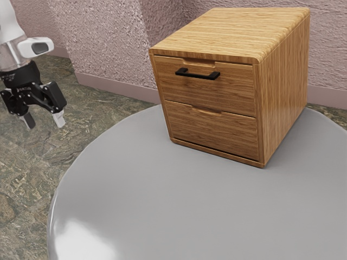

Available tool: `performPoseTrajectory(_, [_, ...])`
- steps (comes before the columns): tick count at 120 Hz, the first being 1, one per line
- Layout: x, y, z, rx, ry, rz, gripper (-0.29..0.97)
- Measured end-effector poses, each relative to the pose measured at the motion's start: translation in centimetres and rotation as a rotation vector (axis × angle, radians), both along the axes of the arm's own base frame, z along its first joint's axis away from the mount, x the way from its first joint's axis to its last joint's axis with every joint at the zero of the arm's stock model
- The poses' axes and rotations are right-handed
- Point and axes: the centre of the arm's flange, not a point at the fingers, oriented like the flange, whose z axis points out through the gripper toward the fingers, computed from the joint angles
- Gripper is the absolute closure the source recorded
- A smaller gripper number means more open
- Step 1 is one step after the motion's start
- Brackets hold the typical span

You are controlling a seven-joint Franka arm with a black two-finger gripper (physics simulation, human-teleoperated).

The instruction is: Pull the drawer handle with one arm to open the drawer

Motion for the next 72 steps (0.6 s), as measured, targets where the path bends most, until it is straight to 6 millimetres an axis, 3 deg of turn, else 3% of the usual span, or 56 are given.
performPoseTrajectory(26, [1.5,0.6,1.6,0.056,-0.145,0.014,0.02])
performPoseTrajectory(30, [1.3,0.3,4.1,0.080,-0.198,0.011,0.02])
performPoseTrajectory(36, [-0.3,-1.2,10.2,0.110,-0.323,-0.007,0.02])
performPoseTrajectory(42, [-1.6,-2.2,12.9,0.092,-0.386,-0.024,0.02])
performPoseTrajectory(60, [-0.4,-5.5,13.3,0.088,-0.393,-0.137,0.02])
performPoseTrajectory(72, [0.1,-4.1,11.4,0.125,-0.328,-0.224,0.02])
